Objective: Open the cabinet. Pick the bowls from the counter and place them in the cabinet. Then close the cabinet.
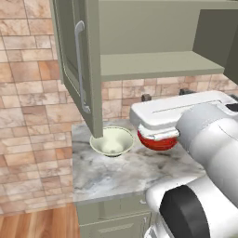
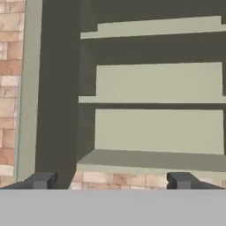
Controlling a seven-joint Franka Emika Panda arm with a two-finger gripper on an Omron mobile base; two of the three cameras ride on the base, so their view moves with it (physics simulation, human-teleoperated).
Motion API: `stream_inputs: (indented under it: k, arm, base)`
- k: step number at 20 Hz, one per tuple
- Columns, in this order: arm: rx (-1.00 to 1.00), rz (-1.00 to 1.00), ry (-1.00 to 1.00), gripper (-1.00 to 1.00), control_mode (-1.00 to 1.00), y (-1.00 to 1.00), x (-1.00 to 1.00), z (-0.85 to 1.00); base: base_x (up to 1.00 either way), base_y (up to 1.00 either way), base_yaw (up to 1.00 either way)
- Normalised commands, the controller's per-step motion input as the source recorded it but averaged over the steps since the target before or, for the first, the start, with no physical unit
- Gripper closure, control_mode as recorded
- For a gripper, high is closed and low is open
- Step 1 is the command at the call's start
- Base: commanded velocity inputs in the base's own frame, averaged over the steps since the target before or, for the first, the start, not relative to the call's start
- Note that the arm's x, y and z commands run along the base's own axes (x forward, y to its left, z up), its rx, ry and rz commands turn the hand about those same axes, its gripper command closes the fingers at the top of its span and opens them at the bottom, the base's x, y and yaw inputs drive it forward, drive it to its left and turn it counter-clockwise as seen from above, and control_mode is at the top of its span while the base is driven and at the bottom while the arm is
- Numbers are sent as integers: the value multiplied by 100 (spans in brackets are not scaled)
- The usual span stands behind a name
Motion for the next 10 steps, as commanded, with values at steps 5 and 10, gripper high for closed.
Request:
stream_inputs:
  k: [5, 10]
  arm:
    - [41, 24, 10, -100, -100, -89, 88, -9]
    - [33, 33, 13, -100, -100, -25, 100, -16]
  base:
    - [0, 0, 0]
    - [0, 0, 0]
